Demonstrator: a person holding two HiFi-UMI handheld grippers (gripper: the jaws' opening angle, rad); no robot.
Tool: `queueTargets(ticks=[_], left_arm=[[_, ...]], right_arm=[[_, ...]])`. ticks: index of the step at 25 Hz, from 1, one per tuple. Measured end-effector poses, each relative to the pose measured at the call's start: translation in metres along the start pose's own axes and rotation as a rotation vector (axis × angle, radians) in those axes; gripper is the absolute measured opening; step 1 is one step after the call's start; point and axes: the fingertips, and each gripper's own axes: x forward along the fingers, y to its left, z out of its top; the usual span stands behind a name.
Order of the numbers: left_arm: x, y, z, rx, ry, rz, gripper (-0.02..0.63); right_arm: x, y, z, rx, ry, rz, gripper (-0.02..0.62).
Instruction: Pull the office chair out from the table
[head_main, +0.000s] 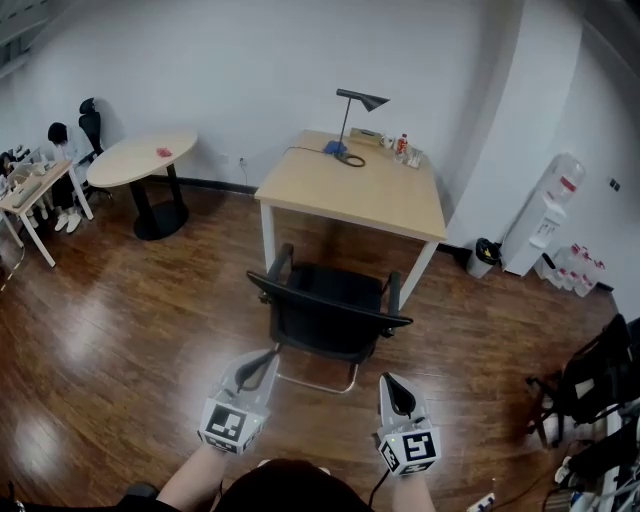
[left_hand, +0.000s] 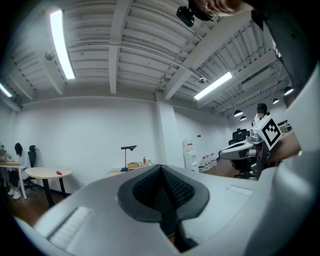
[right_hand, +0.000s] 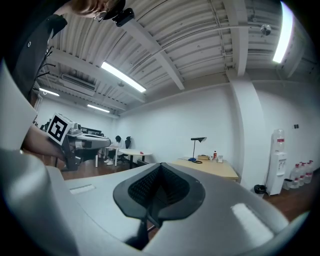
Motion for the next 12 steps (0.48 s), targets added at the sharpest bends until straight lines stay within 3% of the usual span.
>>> queueTargets(ticks=[12], left_arm=[[-0.007,0.002,0.005,-0.031,-0.043,-0.030,0.002]], right_arm=[[-0.002,0.012,0.003,0.033,-0.012,0.001,0.011]])
